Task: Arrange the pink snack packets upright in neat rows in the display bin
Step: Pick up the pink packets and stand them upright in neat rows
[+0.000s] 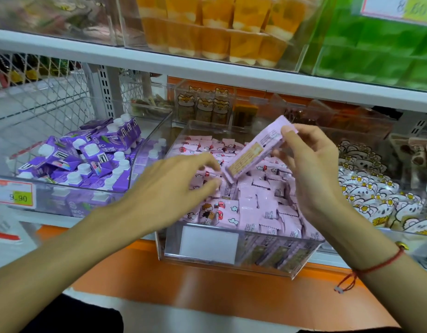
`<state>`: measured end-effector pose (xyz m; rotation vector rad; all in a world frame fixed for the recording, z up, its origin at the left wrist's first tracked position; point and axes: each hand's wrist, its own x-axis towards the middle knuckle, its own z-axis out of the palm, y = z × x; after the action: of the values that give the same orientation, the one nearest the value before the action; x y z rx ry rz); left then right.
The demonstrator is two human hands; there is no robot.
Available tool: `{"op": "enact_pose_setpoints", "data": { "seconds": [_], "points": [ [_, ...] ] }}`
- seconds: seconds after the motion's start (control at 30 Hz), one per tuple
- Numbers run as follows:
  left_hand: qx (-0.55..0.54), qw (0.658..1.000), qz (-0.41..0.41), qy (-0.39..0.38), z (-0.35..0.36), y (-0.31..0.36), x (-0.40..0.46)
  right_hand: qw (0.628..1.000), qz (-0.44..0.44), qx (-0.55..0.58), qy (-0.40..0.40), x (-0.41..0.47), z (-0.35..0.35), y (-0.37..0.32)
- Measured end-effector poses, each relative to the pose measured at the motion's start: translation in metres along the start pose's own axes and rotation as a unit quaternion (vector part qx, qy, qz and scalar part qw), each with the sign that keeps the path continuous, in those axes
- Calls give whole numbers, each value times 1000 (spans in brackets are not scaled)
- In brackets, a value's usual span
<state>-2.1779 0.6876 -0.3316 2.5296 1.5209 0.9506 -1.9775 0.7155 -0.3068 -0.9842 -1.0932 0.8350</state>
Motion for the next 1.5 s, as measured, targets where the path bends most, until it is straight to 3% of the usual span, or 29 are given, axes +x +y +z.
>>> {"op": "enact_pose_setpoints", "data": {
  "seconds": [0.07,0.27,0.37,0.43,0.5,0.6,0.67,0.73,0.83,0.93,1.0,1.07,1.2,1.5],
  "points": [
    [-71,995,-35,64,-1,3,1,999,42,27,3,-3,0,-1],
    [-90,994,12,62,2,10,1,984,139,97,-59,-12,7,-1],
    [-152,986,-34,53,0,9,2,985,155,18,-70,-8,3,2],
    [-225,970,-87,38,-2,11,3,988,87,-105,-72,-7,-1,4],
    [-274,952,-131,38,-4,13,6,965,-51,-217,-134,-13,-4,3],
    [-330,922,-198,35,-4,13,11,867,-210,-371,-259,-23,-4,-1],
    [-377,898,-229,15,-5,15,12,831,-248,-417,-271,-23,-3,1],
    [-414,879,-238,-4,-5,17,12,846,-230,-403,-263,-22,-2,3],
    [-354,909,-217,22,-1,12,11,889,-166,-341,-257,-18,-2,4],
    [-165,976,-120,76,-1,4,5,952,-24,-213,-218,-11,-4,7],
    [-29,995,-50,85,-2,-1,3,967,51,-154,-197,-6,-7,10],
    [32,998,-3,57,-2,-3,1,972,83,-121,-184,-4,-8,13],
    [52,997,43,-25,0,-2,-1,974,88,-94,-188,-3,-8,14],
    [145,980,59,-122,3,-8,0,981,9,-56,-184,-3,1,22]
  ]
}}
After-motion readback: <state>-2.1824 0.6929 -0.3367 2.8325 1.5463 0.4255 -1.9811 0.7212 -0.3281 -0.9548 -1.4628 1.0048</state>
